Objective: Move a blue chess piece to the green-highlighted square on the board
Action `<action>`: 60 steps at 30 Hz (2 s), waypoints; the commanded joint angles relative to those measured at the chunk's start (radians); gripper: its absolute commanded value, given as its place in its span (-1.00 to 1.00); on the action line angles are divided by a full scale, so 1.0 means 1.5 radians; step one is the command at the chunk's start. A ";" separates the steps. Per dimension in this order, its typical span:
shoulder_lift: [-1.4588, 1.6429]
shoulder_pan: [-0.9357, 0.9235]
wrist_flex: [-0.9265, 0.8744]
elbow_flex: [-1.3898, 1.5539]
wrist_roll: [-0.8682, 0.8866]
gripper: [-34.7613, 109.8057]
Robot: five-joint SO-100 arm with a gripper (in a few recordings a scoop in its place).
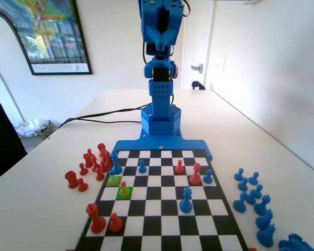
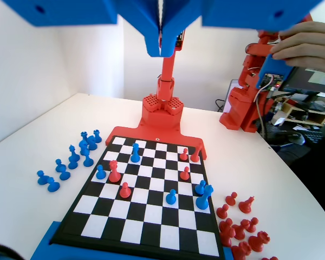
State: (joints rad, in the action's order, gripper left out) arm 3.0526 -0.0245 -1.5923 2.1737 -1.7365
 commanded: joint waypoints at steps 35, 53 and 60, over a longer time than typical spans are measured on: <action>-0.750 -0.100 -0.007 -0.365 0.078 -0.51; -0.931 -0.147 0.219 -0.299 0.117 -0.45; -1.004 -0.144 0.291 -0.270 0.132 -0.43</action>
State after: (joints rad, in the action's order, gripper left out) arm 1.5493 -0.2332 -1.1873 1.7610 -1.5432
